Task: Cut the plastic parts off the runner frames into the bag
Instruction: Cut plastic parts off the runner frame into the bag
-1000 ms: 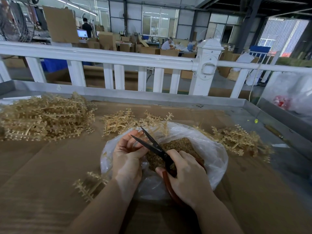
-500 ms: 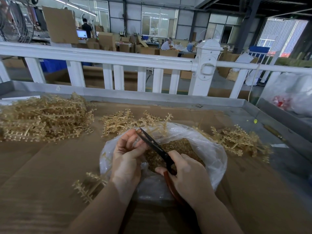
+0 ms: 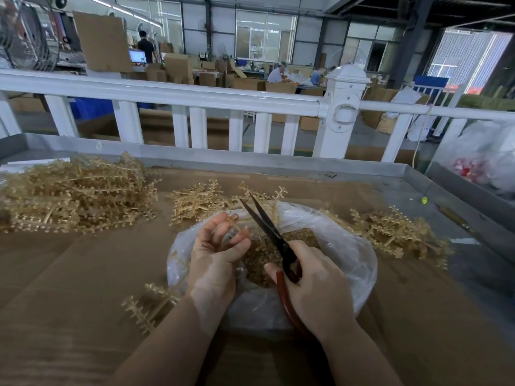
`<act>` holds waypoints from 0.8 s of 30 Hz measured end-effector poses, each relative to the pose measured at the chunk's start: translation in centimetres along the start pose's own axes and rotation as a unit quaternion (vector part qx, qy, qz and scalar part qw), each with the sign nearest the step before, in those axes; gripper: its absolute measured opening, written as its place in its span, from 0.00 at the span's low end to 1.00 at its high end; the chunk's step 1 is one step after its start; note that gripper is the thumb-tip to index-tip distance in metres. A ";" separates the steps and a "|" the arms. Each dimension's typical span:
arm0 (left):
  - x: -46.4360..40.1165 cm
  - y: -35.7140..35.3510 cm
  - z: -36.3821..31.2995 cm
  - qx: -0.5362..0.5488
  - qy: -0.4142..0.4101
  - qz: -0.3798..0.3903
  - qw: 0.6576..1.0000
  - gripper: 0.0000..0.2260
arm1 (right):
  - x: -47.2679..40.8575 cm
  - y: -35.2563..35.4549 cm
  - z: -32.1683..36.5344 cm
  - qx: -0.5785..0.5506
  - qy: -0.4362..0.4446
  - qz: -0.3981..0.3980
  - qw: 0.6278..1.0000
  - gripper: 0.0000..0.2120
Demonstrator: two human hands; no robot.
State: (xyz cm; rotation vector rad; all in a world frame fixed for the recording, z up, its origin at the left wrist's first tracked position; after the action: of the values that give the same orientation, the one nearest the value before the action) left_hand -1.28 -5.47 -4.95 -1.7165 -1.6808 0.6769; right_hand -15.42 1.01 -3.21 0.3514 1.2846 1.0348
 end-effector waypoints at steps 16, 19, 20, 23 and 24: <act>0.3 -0.1 -0.6 0.051 0.017 0.026 0.998 0.25 | 0.4 -0.9 0.1 0.049 0.006 0.069 0.996 0.23; 0.3 -0.2 -0.5 0.054 0.024 0.021 0.998 0.26 | 0.4 -0.8 0.1 0.044 0.009 0.061 0.997 0.23; 0.3 -0.1 -0.5 0.052 0.025 0.019 0.998 0.26 | 0.4 -0.8 0.1 0.043 0.011 0.060 0.997 0.23; 0.2 0.0 -0.5 0.046 0.026 0.013 0.998 0.26 | 0.4 -0.7 0.2 0.042 0.014 0.057 0.997 0.23; 0.2 0.1 -0.5 0.050 0.030 0.013 0.998 0.26 | 0.4 -0.7 0.2 0.042 0.014 0.058 0.997 0.23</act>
State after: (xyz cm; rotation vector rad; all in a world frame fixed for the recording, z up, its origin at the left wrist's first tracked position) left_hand -0.84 -5.34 -4.66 -1.6742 -1.5606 0.7019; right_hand -14.94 1.03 -3.91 0.4814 1.3486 1.0878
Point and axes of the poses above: each hand's wrist, its own x-axis away from the middle knuckle, its own y-axis out of the back of the hand, z = x × y, the point moved 3 cm from there along -x, towards the middle knuckle, and after that the axes turned 8 degrees about y, right-handed, at the moved point
